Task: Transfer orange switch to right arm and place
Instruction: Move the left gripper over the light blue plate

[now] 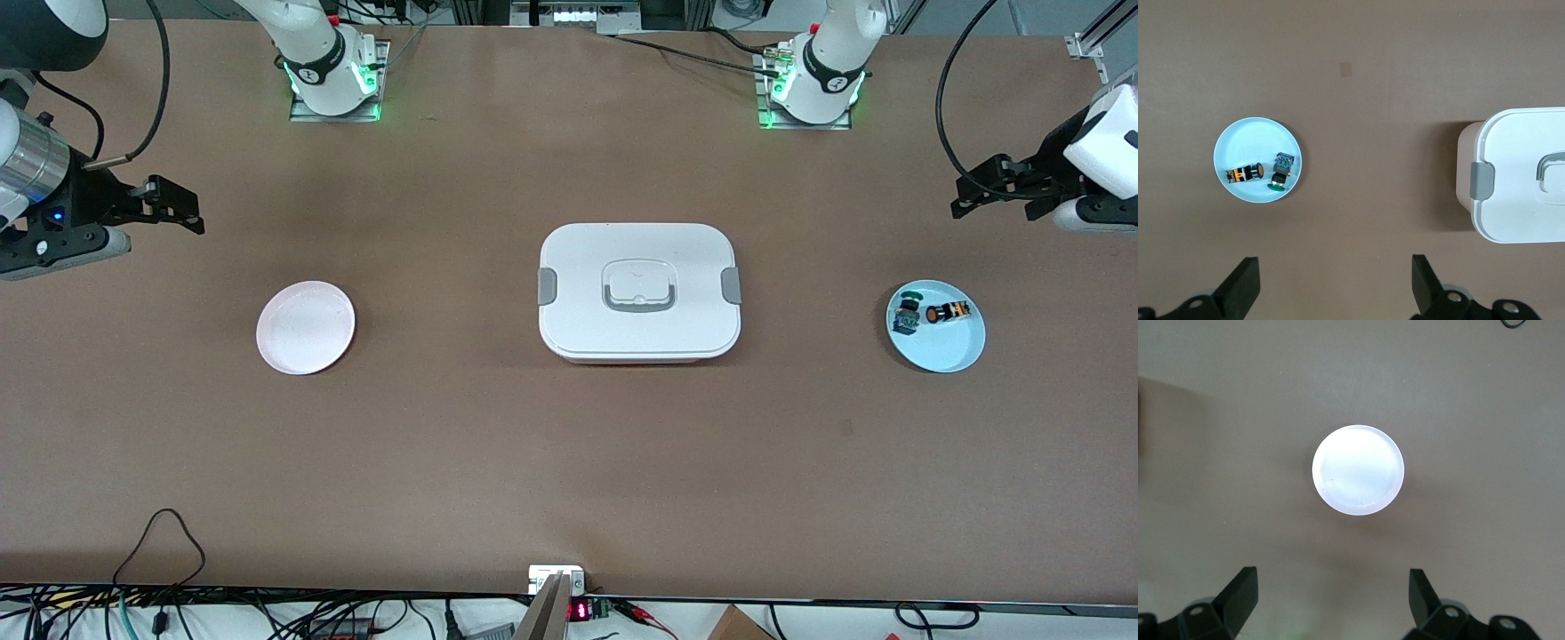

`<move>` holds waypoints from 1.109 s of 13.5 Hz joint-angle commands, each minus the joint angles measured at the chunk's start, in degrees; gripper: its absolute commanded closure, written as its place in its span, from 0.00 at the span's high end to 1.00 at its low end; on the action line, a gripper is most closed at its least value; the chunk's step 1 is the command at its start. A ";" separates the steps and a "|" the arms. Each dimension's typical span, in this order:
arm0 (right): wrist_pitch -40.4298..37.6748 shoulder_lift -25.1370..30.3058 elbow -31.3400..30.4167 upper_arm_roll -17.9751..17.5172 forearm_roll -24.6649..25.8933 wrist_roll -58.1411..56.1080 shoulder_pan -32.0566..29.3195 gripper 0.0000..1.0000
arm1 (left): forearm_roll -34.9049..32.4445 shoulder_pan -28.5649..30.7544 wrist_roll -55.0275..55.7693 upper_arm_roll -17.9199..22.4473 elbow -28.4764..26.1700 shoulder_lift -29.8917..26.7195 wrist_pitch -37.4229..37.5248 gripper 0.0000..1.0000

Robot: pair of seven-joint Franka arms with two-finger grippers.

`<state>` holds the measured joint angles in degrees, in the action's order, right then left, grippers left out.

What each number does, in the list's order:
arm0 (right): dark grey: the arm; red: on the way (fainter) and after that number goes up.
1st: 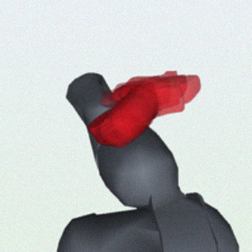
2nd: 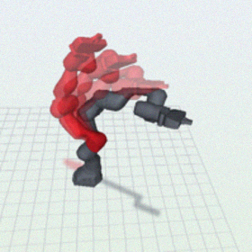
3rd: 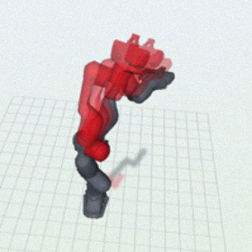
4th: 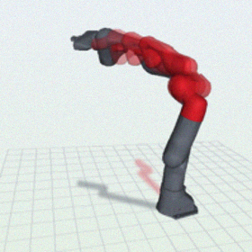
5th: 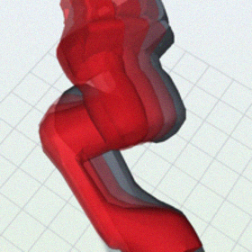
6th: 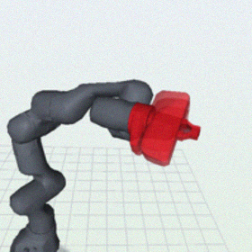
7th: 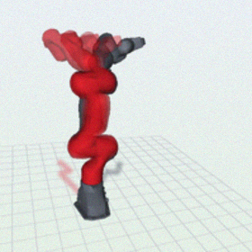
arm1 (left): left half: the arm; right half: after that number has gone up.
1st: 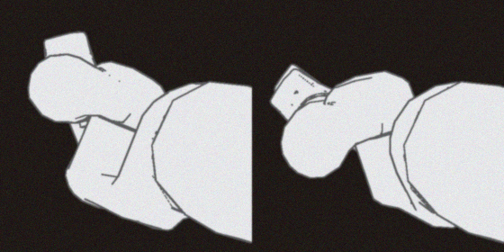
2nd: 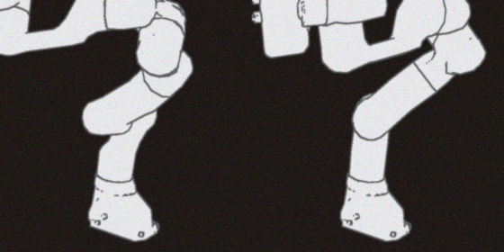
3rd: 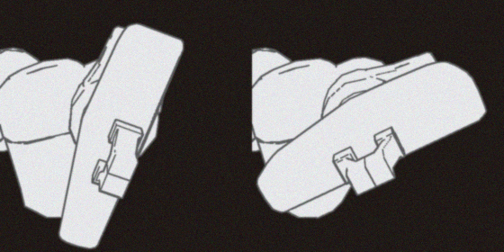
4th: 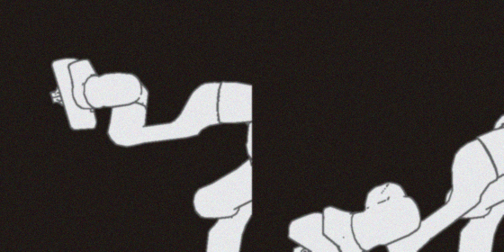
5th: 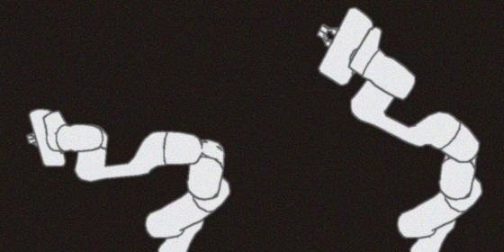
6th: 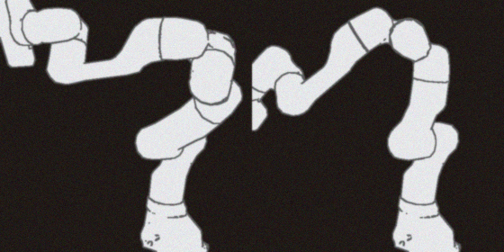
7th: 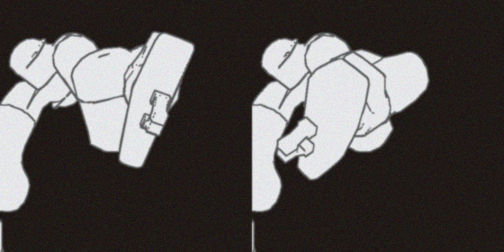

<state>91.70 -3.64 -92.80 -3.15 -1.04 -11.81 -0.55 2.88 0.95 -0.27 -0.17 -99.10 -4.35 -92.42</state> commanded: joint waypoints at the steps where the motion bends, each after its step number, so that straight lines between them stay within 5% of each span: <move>1: -0.99 -0.41 0.87 -0.10 0.43 -0.32 -0.24 1.00 | -1.30 -0.25 0.45 -0.09 0.75 -0.31 0.75 1.00; 15: -0.99 -0.41 0.87 -0.10 0.43 -0.32 -0.06 1.00 | -0.95 2.74 1.07 0.26 1.45 8.12 1.80 1.00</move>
<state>91.59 -3.78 -92.80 -3.15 -1.04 -11.81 -0.55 2.87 2.32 0.14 0.29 -99.09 1.09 -91.27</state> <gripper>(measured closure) 0.000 0.000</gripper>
